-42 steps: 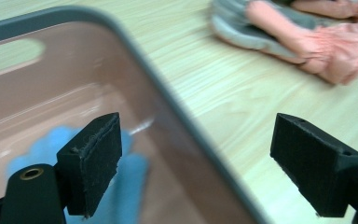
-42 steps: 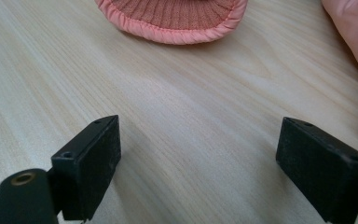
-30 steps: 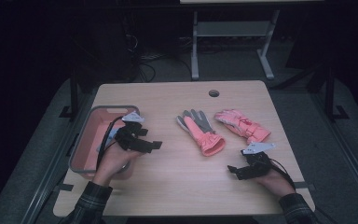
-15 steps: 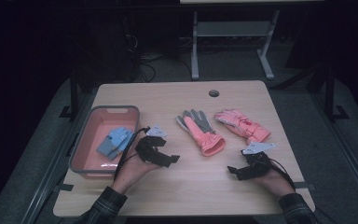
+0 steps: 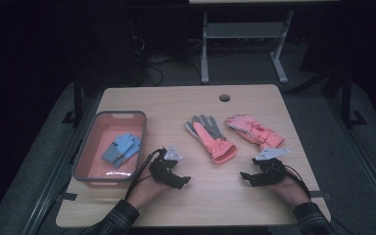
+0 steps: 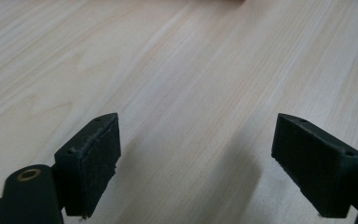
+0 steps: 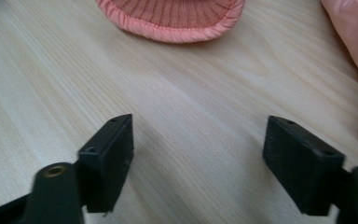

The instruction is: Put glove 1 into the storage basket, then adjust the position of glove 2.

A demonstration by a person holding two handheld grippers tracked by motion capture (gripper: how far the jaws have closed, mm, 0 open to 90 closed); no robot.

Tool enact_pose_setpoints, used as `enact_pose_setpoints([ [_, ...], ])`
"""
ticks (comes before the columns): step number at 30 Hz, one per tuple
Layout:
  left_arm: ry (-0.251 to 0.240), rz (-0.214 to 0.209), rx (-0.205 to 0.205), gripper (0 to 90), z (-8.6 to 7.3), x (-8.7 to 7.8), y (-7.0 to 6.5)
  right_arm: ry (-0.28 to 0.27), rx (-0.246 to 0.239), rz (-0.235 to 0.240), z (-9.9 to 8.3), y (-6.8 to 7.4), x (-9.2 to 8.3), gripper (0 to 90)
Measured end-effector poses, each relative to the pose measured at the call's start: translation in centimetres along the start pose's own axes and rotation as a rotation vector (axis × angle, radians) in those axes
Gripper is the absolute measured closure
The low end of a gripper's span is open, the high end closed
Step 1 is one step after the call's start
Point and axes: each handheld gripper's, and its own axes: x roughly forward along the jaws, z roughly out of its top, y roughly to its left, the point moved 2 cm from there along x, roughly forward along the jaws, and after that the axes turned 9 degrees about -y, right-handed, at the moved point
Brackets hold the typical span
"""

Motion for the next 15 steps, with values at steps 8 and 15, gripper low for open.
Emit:
enact_pose_setpoints([
  [8, -0.093, -0.007, 0.041, 12.7, -1.6, 0.1, -0.1, -0.063, 0.0, 0.021, 1.8, 0.0, -0.9, 59.2],
  [15, -0.114, -0.009, 0.04, 12.7, -2.0, -0.1, -0.2, -0.073, 0.023, 0.03, 4.1, -0.1, -0.6, 83.5],
])
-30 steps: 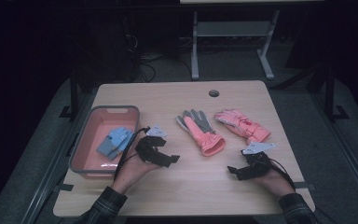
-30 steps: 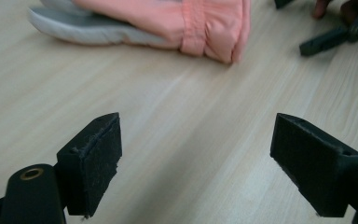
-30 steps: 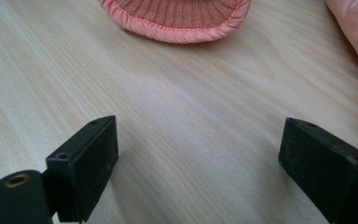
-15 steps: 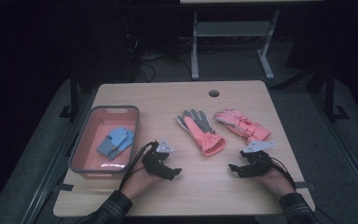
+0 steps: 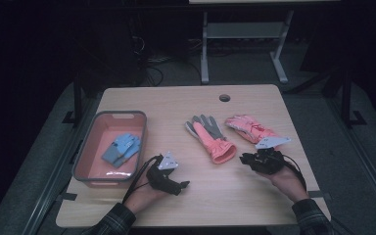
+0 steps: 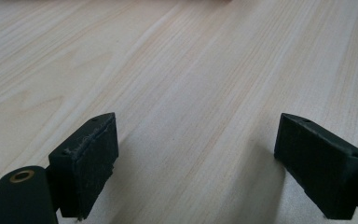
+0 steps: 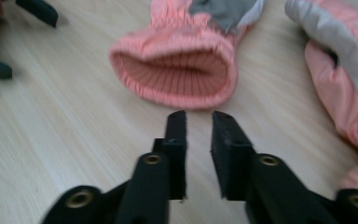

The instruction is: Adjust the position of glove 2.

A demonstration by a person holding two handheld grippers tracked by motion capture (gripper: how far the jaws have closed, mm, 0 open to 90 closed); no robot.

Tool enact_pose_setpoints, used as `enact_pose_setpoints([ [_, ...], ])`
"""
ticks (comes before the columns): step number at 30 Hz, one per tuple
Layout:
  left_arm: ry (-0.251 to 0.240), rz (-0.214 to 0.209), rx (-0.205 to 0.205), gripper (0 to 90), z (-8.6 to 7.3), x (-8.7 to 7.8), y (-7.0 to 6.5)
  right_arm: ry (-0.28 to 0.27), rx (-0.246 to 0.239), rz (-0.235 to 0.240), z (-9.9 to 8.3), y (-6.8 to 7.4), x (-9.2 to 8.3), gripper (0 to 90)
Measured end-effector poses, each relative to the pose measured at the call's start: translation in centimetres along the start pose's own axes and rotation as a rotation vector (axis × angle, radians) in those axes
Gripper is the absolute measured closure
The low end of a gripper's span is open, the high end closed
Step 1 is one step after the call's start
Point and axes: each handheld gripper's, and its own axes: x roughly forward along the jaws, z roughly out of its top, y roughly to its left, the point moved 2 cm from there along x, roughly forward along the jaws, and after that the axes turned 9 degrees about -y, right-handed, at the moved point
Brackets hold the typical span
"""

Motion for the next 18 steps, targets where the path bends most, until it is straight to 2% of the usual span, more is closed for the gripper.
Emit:
enact_pose_setpoints([
  [1, 0.0, 0.0, 0.0, 12.7, 0.0, 0.0, 0.0, 0.0, 0.0, 0.0, 0.0, 0.0, 0.0, 83.5],
  [3, -0.002, -0.003, -0.004, 12.7, 0.0, 0.0, 0.0, -0.009, 0.001, -0.005, 1.0, 0.0, 0.4, 89.8],
  [4, -0.002, -0.003, -0.004, 12.7, 0.0, 0.0, 0.0, -0.009, 0.001, -0.005, 1.0, 0.0, 0.4, 89.8],
  [10, -0.001, -0.005, -0.001, 12.7, 0.0, -0.1, -0.1, -0.021, 0.003, 0.005, 3.6, -0.2, 2.4, 89.8],
  [18, -0.001, -0.006, 0.003, 12.8, -0.1, -0.1, 0.0, -0.017, 0.018, 0.022, 5.6, -0.8, 4.2, 89.8],
])
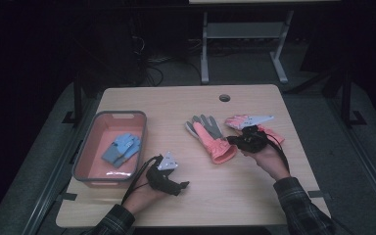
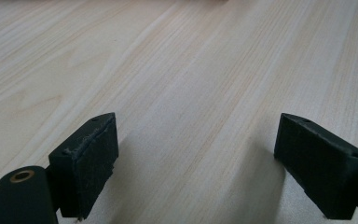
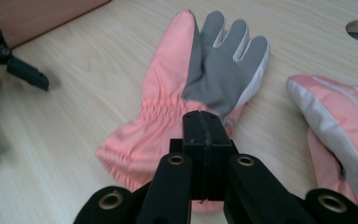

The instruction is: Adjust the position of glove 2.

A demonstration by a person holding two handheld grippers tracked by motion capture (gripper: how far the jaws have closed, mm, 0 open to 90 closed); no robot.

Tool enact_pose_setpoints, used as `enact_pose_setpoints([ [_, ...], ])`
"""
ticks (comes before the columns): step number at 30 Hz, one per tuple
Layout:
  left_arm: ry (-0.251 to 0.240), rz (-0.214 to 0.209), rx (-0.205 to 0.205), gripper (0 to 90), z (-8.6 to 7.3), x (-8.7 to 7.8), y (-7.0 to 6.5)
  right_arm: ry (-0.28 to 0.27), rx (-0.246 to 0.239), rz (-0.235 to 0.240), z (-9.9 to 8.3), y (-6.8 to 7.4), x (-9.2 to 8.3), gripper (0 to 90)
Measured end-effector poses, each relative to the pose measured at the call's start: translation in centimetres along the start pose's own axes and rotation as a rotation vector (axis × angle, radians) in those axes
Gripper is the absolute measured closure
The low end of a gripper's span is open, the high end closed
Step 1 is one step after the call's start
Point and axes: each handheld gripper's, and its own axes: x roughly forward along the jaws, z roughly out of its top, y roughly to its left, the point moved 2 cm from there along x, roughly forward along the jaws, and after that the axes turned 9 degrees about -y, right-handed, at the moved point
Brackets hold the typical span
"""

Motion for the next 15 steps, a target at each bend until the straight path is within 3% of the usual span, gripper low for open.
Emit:
enact_pose_setpoints([
  [6, 0.004, -0.001, 0.003, 12.8, 0.0, 0.0, 0.0, 0.046, 0.0, 0.029, 1.4, 0.0, 2.4, 89.8],
  [15, 0.002, -0.003, 0.003, 12.9, 0.0, 0.0, 0.0, 0.12, 0.024, 0.037, 2.0, -0.4, 5.4, 89.8],
])
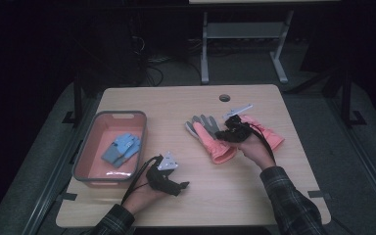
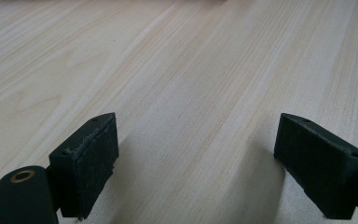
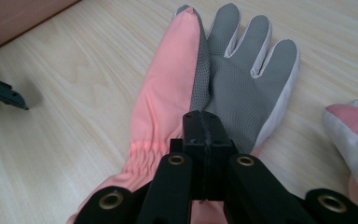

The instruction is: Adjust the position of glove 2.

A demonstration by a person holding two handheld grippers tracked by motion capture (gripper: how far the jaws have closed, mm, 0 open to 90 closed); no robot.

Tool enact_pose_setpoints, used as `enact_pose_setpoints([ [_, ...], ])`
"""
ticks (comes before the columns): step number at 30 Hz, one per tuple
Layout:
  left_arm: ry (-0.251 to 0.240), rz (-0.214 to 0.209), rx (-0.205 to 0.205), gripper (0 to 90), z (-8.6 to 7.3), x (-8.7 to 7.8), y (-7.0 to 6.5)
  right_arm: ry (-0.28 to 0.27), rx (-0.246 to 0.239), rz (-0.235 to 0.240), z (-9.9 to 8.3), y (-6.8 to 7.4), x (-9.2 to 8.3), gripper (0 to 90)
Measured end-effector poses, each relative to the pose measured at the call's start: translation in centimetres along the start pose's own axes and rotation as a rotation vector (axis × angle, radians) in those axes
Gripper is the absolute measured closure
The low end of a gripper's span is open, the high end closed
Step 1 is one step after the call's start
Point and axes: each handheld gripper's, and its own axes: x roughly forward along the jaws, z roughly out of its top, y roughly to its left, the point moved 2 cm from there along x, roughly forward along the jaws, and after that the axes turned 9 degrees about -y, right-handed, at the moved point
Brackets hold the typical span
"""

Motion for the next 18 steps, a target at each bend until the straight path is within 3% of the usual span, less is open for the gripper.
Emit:
enact_pose_setpoints([
  [9, 0.002, -0.005, 0.002, 13.0, 0.0, 0.0, 0.0, 0.037, 0.019, 0.014, 0.0, -0.4, 1.7, 89.8],
  [18, 0.003, -0.005, 0.005, 13.0, 0.0, 0.0, 0.0, 0.036, 0.016, 0.022, -1.2, -0.1, 0.7, 89.8],
])
